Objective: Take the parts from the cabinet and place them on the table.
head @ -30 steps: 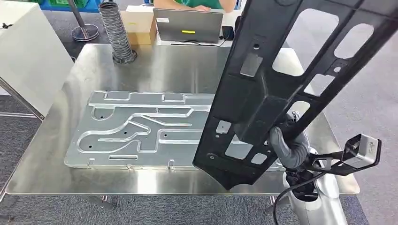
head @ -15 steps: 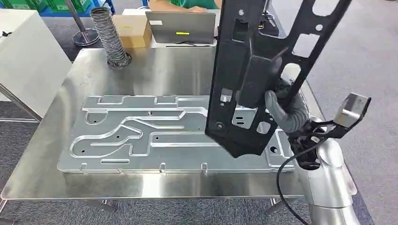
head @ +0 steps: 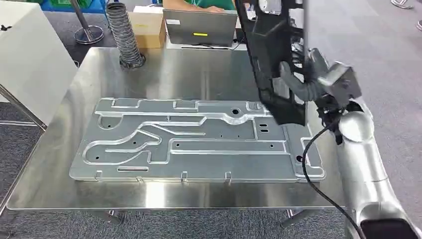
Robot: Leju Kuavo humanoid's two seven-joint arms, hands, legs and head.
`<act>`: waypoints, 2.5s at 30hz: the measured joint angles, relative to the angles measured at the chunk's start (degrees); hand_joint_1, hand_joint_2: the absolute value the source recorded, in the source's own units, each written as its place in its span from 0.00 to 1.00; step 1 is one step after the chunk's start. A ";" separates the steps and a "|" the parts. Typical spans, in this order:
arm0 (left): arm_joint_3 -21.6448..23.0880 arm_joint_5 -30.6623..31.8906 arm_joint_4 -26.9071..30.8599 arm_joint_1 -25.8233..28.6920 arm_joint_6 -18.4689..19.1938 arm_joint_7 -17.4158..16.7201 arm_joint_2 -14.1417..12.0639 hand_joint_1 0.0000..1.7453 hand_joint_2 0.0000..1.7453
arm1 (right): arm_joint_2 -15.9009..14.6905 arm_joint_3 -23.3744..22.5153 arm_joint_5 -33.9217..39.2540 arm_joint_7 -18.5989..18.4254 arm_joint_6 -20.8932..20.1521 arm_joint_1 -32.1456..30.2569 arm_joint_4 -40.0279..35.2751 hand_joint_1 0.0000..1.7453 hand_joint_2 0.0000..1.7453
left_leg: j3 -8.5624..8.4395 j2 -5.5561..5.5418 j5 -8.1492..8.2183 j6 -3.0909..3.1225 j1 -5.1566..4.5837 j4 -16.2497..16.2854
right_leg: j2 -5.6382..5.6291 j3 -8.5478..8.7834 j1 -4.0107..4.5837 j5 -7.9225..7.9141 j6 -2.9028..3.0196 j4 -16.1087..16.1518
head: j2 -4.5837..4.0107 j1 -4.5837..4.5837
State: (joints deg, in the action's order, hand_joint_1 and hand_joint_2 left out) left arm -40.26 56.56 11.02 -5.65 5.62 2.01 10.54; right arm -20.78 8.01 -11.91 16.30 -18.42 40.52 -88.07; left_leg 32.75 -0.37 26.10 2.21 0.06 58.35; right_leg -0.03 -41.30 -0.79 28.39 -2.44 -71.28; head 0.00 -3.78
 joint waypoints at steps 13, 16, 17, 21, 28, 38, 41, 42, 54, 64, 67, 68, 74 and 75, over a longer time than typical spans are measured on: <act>0.46 2.43 0.02 -1.21 1.05 1.14 -0.04 0.00 1.00 | -6.11 23.76 -47.59 -2.95 17.05 15.54 15.09 0.95 1.00 | 9.45 -0.05 7.24 -2.85 0.11 17.72 | 0.17 6.74 0.27 -4.41 2.94 14.29 | 0.00 -0.02; 0.52 2.49 0.02 -1.56 -0.08 1.53 -0.13 0.00 1.00 | -5.50 29.20 -50.52 -3.52 18.66 15.15 18.68 0.95 1.00 | 5.98 0.02 0.35 -2.77 0.18 8.52 | 0.09 7.20 0.25 -3.95 2.73 14.00 | 0.00 -0.02; 0.52 2.49 0.02 -1.61 -0.29 1.49 -0.20 0.00 1.00 | -5.21 30.42 -50.71 -3.67 18.94 15.15 19.66 0.95 1.00 | 3.72 0.03 -2.21 -2.54 0.18 3.40 | -0.01 7.28 0.24 -3.71 2.53 13.79 | 0.00 -0.02; 0.52 2.49 0.02 -1.94 -0.63 1.16 -0.44 0.00 1.00 | -4.53 34.19 -50.82 -3.91 19.45 15.05 22.43 0.95 1.00 | 2.64 -0.32 -1.90 -1.40 -0.18 0.30 | 0.05 6.65 0.47 -3.69 1.36 13.53 | 0.00 -0.02; 0.55 2.21 0.02 -2.18 -0.55 0.53 -0.63 0.00 1.00 | -2.96 36.10 -48.92 -4.44 20.93 14.63 25.03 0.95 1.00 | 2.21 -0.25 -2.25 -0.20 0.24 -0.51 | 0.06 -2.15 -0.03 4.21 -0.22 -4.34 | 0.00 0.00; 0.55 2.23 0.02 -1.76 -0.15 1.18 -0.85 0.00 1.00 | 0.60 36.99 -46.29 -4.09 21.28 14.36 27.15 0.95 1.00 | 2.15 -0.35 -1.52 -2.19 -0.17 -0.19 | 0.02 5.90 0.00 -4.69 2.24 13.90 | 0.00 -0.02; 0.55 2.36 0.02 -1.71 -0.17 1.18 -0.90 0.00 1.00 | 1.48 37.06 -45.99 -4.11 21.35 14.32 27.48 0.00 0.00 | 5.86 -0.06 3.69 -2.82 0.20 8.54 | 0.19 6.20 0.14 -4.66 2.98 14.13 | 0.00 -0.02; 0.55 2.38 0.02 -1.68 -0.17 1.18 -0.98 0.00 1.00 | 1.79 37.10 -45.92 -4.15 21.35 14.15 27.68 0.00 0.00 | 8.27 -0.06 5.74 -2.96 0.24 13.59 | 0.17 6.19 0.19 -4.63 3.05 14.10 | 0.00 -0.02; 1.49 2.47 0.02 -1.69 -0.48 0.90 -1.31 0.00 1.00 | 3.55 37.21 -44.98 -4.11 21.87 13.53 28.94 0.00 0.00 | 1.97 -0.06 -1.91 -0.79 0.37 -0.25 | -0.11 6.10 0.27 -3.33 0.77 12.55 | 0.00 0.00; 1.49 2.06 0.02 -1.64 -0.46 0.99 -1.20 0.00 0.00 | 3.86 37.10 -44.83 -4.13 21.89 12.81 29.47 0.00 0.00 | 1.77 -0.11 -1.70 -0.71 0.17 -0.14 | 0.02 6.53 0.54 -3.80 1.48 13.26 | 0.00 0.00; 1.49 1.86 0.02 -1.68 -0.50 0.99 -1.18 0.00 0.00 | 4.23 37.10 -44.83 -4.02 21.87 12.82 29.62 0.00 0.00 | 1.78 -0.05 -1.66 -1.63 0.19 -0.30 | 0.05 6.30 1.04 -4.02 2.00 13.39 | 0.00 0.00; 1.49 1.86 0.02 -1.71 -0.55 0.99 -1.18 0.00 0.00 | 4.39 37.10 -44.81 -3.89 21.83 12.90 29.73 0.00 0.00 | 1.63 -0.03 -1.69 -1.99 0.12 -0.42 | 0.02 6.43 0.94 -4.23 2.35 13.75 | 0.00 0.00; 1.49 1.44 0.02 -1.40 -0.63 1.25 -1.33 0.00 0.00 | 5.24 36.93 -42.93 -2.43 21.57 13.38 30.37 0.00 0.00 | 9.73 0.03 7.10 -3.26 0.34 17.77 | 0.18 6.94 0.43 -4.49 3.25 14.39 | 0.00 -0.02; 1.49 1.25 0.02 -1.26 -0.66 1.29 -1.36 0.00 0.00 | 5.28 36.93 -42.78 -2.34 21.57 13.38 30.45 0.00 0.00 | 9.52 0.03 6.13 -3.28 0.36 17.28 | 0.15 6.96 0.43 -4.45 3.23 14.31 | 0.00 -0.02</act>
State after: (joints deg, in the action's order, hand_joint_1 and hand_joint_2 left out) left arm -38.77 57.81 11.04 -6.91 4.96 3.30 9.18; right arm -15.50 44.94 -54.69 13.97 3.15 53.90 -57.62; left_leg 42.27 -0.34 32.23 -1.07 0.42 75.63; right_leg 0.12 -34.34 -0.37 23.94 0.79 -56.97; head 0.00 -3.80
